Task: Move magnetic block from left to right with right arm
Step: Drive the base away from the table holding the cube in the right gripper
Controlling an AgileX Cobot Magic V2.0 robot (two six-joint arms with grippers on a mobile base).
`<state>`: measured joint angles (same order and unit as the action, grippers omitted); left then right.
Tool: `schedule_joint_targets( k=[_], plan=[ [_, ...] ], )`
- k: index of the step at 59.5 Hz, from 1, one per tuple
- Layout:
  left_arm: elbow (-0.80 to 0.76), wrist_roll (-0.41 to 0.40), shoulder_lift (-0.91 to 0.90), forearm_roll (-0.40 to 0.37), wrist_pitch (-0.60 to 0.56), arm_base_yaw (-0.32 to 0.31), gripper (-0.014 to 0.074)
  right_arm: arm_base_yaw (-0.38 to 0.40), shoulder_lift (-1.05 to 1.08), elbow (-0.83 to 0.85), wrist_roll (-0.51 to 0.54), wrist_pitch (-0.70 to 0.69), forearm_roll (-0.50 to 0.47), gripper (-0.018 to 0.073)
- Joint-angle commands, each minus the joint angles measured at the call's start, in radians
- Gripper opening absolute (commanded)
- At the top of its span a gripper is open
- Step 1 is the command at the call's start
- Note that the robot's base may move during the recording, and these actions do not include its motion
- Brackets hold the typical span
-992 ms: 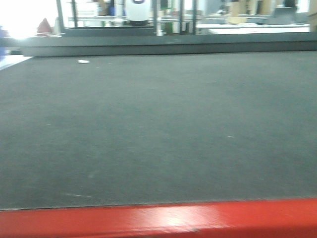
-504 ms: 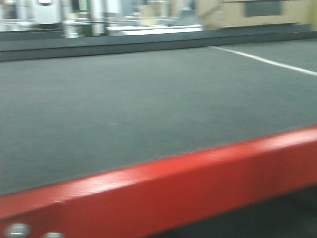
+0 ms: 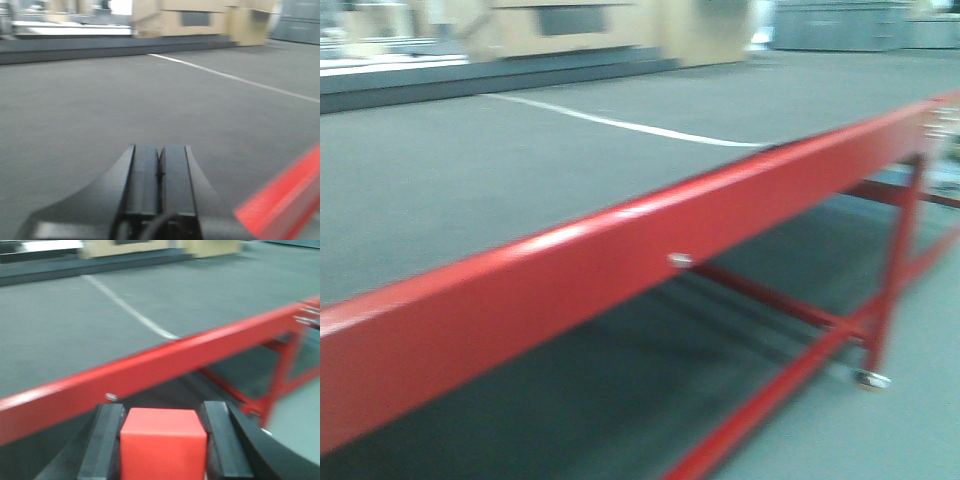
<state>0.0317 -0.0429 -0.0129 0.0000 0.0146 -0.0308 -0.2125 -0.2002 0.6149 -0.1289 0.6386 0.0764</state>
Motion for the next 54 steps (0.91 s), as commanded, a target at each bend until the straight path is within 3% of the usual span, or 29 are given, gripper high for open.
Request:
schedule_joint_targets(
  k=[1, 54],
  plan=[
    [0.01, -0.004, -0.014, 0.0, -0.09, -0.004, -0.0116, 0.005, -0.012, 0.026, 0.01, -0.082, 0.005, 0.0147],
    [0.01, -0.004, -0.014, 0.0, -0.09, -0.004, -0.0116, 0.005, -0.012, 0.026, 0.01, -0.082, 0.005, 0.0147]
  ],
)
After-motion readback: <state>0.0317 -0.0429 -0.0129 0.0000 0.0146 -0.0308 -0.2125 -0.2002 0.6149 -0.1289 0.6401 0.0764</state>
